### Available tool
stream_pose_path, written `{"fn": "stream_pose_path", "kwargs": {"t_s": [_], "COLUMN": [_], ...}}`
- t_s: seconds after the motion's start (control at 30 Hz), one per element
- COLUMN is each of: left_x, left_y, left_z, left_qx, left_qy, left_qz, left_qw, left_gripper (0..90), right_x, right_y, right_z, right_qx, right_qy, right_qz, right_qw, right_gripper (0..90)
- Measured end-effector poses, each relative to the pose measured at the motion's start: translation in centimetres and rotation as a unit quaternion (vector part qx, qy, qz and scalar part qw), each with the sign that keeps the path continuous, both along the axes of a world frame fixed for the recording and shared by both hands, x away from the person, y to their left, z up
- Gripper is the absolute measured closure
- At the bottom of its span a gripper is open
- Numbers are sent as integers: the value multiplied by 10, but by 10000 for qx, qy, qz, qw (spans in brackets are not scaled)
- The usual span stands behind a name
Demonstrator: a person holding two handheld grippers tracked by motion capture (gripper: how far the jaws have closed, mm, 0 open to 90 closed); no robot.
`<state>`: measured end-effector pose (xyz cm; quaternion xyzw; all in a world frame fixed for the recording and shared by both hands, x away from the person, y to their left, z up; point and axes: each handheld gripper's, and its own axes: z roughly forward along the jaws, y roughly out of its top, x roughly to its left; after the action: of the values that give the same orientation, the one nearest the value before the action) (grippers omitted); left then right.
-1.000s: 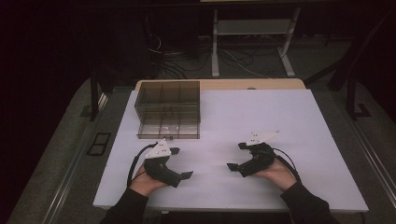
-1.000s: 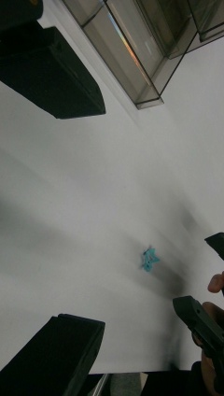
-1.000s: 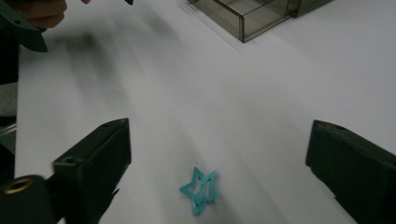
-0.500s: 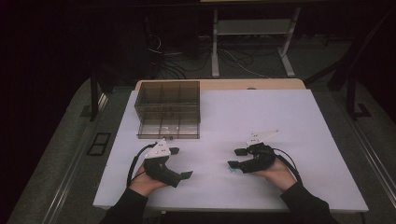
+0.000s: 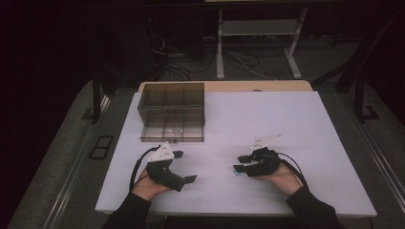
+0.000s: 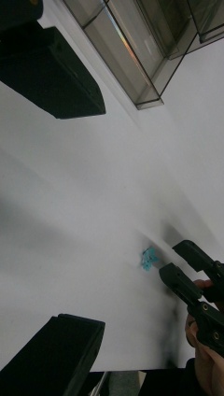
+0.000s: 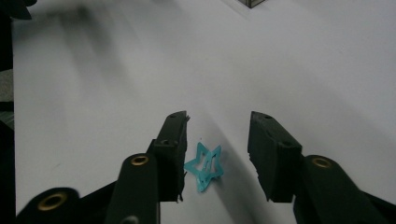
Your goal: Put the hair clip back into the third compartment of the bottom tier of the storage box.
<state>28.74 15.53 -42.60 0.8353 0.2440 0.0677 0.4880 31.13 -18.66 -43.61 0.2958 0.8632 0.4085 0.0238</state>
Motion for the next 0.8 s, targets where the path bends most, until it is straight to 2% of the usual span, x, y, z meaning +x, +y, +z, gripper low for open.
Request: {"fn": "stream_pose_path", "kwargs": {"t_s": [0.33,0.8], "left_x": [0,0], "left_y": [1,2], "left_z": [0,0], "left_qx": [-32,-44], "left_qy": [2,16], "left_qz": [25,28], "left_qw": [10000,10000], "left_gripper": [0,0], "right_x": [1,1], "right_y": [4,6], "right_z": [-8,-12], "right_qx": [-202,-359], "right_qy": [130,133], "right_qz": [21,117], "right_qw": [9997,9992], "right_gripper": [670,735]}}
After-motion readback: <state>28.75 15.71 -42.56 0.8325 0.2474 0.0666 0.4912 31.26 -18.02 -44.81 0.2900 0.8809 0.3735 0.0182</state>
